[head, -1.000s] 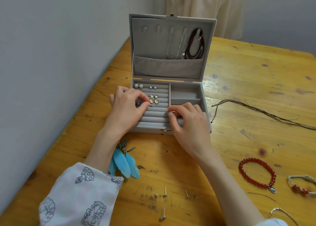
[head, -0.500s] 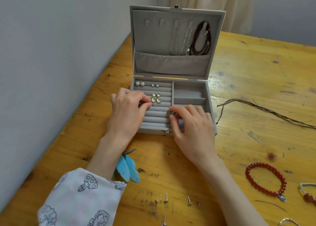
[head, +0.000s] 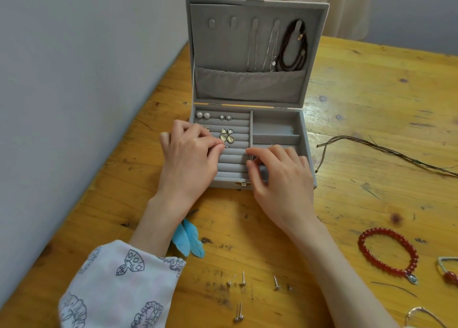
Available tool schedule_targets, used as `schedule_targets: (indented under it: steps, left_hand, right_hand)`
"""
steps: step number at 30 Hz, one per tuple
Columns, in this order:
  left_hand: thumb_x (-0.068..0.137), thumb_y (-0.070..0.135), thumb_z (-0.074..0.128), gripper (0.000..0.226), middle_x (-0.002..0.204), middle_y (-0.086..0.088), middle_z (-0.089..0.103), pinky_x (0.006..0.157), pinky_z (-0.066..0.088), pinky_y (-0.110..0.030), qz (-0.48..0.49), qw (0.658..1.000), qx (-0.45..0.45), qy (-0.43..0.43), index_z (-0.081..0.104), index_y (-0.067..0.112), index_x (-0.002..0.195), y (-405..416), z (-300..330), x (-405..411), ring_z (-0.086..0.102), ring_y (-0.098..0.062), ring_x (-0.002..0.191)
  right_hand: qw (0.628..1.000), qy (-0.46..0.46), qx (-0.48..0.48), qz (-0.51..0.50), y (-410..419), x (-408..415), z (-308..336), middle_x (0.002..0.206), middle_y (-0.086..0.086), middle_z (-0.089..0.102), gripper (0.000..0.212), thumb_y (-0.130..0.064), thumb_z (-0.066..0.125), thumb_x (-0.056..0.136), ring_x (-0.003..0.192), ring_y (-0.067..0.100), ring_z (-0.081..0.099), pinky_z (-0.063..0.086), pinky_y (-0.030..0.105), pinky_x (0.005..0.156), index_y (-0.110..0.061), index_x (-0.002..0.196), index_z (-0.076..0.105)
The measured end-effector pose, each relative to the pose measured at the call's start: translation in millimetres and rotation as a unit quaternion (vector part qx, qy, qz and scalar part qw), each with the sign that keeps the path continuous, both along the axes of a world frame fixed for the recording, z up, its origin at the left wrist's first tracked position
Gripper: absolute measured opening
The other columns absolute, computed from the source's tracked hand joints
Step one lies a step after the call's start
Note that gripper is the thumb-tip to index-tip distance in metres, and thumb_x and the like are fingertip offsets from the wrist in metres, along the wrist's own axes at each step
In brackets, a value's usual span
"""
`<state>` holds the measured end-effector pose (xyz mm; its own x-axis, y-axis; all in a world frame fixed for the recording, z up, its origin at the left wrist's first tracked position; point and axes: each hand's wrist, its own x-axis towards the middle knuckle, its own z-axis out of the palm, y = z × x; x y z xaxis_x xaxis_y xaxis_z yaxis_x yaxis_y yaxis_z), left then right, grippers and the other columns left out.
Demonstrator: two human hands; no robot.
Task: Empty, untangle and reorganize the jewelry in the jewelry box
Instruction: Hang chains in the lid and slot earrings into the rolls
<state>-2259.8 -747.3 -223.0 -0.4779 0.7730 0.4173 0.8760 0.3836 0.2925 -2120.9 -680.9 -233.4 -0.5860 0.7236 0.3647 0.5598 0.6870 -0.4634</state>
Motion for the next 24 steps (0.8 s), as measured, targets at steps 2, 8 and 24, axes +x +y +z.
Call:
schedule_targets:
  steps: [2, 8, 24]
  left_hand:
    - [0.086, 0.023, 0.060, 0.015, 0.095, 0.001, 0.066, 0.076, 0.016, -0.027, 0.017, 1.000, 0.008, -0.017, 0.072, 0.019, 0.094, 0.3, -0.1, 1.7, 0.043, -0.022, 0.101]
    - [0.087, 0.020, 0.058, 0.016, 0.096, -0.001, 0.069, 0.074, 0.013, -0.025, 0.023, 1.000, 0.014, -0.003, 0.071, 0.017, 0.097, -0.5, 0.9, 3.7, 0.047, -0.023, 0.099]
    - [0.088, 0.012, 0.055, 0.019, 0.098, 0.003, 0.062, 0.080, 0.021, -0.021, 0.016, 0.996, 0.076, -0.049, 0.066, 0.020, 0.102, -12.6, 10.8, 12.3, 0.042, -0.017, 0.100]
  right_hand:
    - [1.000, 0.003, -0.001, 0.002, -0.4, 0.4, 0.4, 0.089, -0.001, 0.065, 0.026, -0.031, 0.046, 0.088, 0.084, 0.024, 0.056, 0.038, 0.035, 0.071, -0.021, 0.101, 0.066]
    - [1.000, 0.002, 0.006, 0.002, -1.7, 2.2, 0.8, 0.089, -0.003, 0.065, 0.026, -0.031, 0.046, 0.088, 0.083, 0.020, 0.056, 0.033, 0.029, 0.070, -0.021, 0.102, 0.066]
    - [0.998, 0.024, -0.044, 0.025, 1.7, 3.7, 3.9, 0.096, -0.003, 0.061, 0.022, -0.029, 0.050, 0.091, 0.092, 0.018, 0.051, 0.030, 0.030, 0.076, -0.022, 0.105, 0.066]
